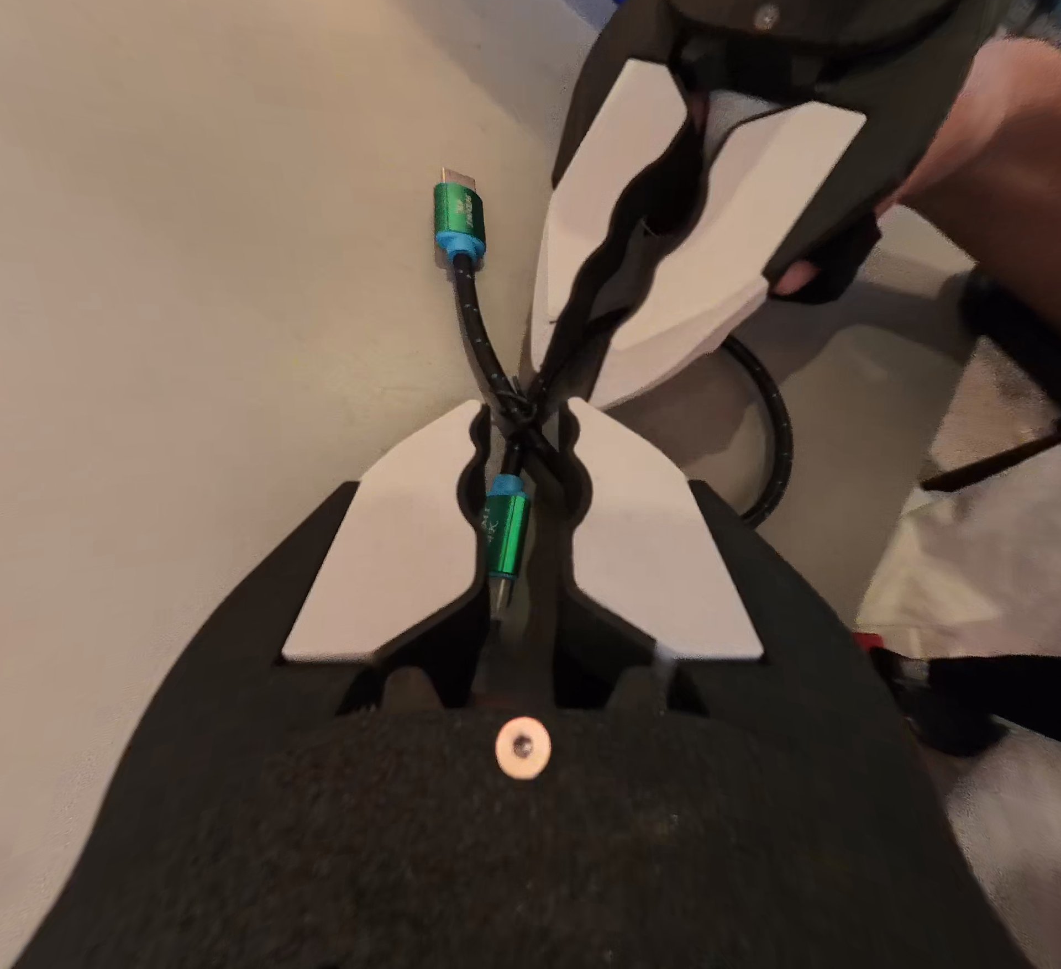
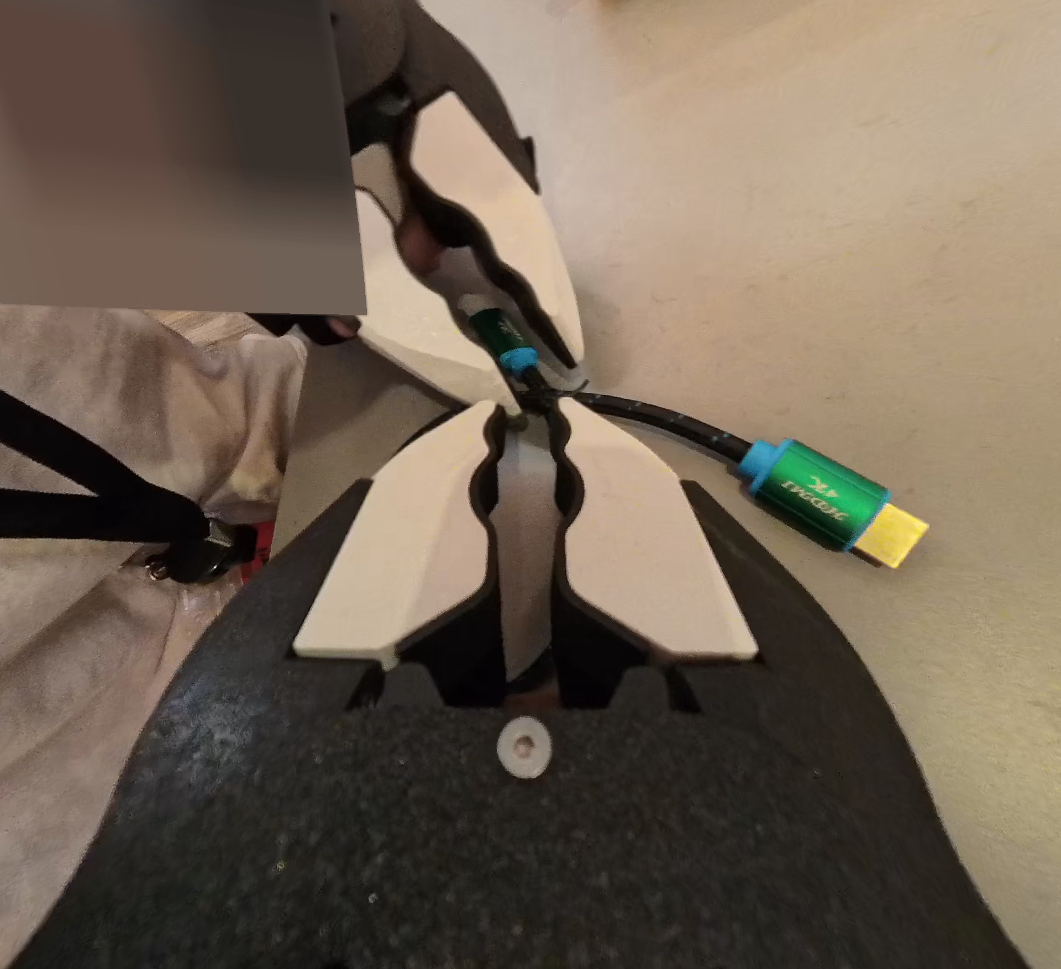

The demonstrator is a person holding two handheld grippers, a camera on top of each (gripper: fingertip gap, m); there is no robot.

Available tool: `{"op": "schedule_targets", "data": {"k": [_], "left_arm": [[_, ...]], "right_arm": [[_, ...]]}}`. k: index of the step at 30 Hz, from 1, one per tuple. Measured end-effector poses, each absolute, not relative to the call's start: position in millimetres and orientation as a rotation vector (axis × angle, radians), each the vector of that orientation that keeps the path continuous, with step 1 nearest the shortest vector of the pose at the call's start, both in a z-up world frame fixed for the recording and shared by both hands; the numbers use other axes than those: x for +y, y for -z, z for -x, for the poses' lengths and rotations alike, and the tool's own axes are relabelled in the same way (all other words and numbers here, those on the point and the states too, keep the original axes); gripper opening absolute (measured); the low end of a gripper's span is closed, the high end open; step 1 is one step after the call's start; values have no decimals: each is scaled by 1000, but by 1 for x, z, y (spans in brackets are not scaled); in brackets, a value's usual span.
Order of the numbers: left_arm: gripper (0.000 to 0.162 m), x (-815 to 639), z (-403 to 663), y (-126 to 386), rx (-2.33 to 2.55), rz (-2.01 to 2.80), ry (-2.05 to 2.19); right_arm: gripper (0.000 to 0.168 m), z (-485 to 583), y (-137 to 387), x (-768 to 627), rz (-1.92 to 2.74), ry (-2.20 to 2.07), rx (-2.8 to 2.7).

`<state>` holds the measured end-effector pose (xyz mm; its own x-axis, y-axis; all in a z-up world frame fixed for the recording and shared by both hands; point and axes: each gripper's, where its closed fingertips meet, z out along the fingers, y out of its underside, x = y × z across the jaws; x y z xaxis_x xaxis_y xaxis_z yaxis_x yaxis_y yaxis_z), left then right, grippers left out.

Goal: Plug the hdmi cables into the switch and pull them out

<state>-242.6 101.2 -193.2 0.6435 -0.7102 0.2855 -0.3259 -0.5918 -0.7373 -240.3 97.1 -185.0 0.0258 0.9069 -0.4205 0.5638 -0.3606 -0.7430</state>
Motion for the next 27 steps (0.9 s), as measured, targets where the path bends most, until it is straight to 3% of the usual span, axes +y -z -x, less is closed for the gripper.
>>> {"op": "schedule_targets", "data": {"k": [6,11,20,27], "left_arm": [[20,106,244,180,741,2199,967],[3,112,250,190,819,2265,905],[3,113,245,198,989,2308,814],[5,116,247,208,1023,2329,740]], "right_arm": [[22,242,189,93,1916,-1191,-1553],[25,244,191,93,1882,-1108,-1578],[27,243,207,98,1894,-863,-1647],[21,241,204,101,1922,-940,-1609]]}}
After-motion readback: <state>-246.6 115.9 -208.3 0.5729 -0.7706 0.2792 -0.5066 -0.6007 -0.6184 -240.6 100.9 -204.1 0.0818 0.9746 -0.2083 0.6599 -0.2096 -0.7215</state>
